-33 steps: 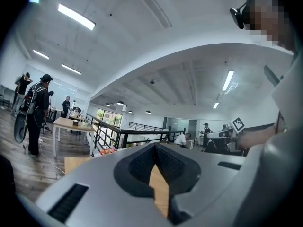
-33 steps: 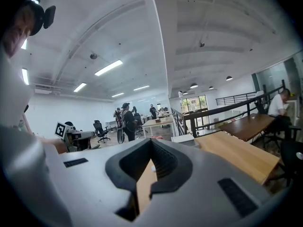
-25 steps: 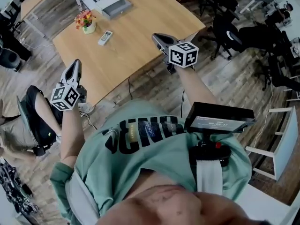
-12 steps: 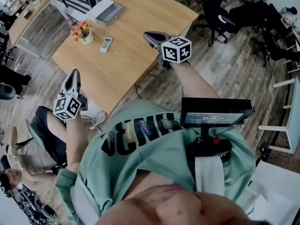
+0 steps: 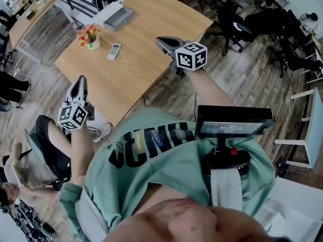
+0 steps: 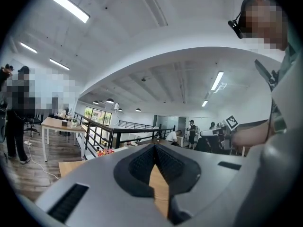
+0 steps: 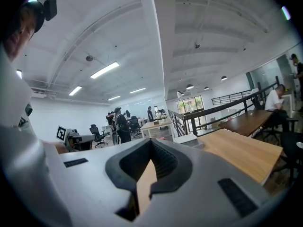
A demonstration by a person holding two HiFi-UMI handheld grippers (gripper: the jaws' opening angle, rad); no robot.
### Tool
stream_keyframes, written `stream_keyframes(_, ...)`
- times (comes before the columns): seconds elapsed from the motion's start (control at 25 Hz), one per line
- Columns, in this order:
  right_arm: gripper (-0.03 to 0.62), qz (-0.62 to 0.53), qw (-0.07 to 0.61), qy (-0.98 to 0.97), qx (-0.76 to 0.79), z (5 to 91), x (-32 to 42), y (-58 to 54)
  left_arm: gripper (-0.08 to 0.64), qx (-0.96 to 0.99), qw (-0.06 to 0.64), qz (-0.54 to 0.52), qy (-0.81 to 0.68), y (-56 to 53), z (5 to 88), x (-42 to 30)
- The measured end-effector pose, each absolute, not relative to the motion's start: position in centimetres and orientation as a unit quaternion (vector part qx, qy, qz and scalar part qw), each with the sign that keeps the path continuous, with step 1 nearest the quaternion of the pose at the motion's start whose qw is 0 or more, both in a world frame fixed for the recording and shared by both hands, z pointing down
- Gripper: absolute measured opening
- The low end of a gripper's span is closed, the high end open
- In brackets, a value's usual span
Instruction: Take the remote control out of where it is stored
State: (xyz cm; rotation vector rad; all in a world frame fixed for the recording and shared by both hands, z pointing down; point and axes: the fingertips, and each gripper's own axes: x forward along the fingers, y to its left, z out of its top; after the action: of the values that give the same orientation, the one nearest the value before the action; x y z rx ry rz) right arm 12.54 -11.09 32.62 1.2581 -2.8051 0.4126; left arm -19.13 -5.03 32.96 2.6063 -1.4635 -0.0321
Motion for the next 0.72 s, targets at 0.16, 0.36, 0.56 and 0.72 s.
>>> stream_keyframes(0.16,0.005,0.132,0.021,-0.905,0.403,32.73,12.59,-11.09,0.005,0.869,0.076,-0.014,-0.488,-4.92,33.09,-18.91)
stream_keyframes(0.36,0.005,0.130,0.021,-0.906,0.402,33.13,12.59,-11.08,0.005,0.870,0.077,-0.015,-0.487,-4.87,33.68,-18.77)
stream_keyframes(0.56,0.005,0.134,0.013,-0.907,0.400,33.12,12.97,-10.82,0.005,0.871,0.076,-0.012,-0.485,-4.66,33.61,-18.28)
stream_keyframes(0.72,0.005,0.130,0.014,-0.906,0.403,32.94,13.09,-10.87,0.005,0.871,0.077,-0.012,-0.486,-4.69,33.39,-18.41)
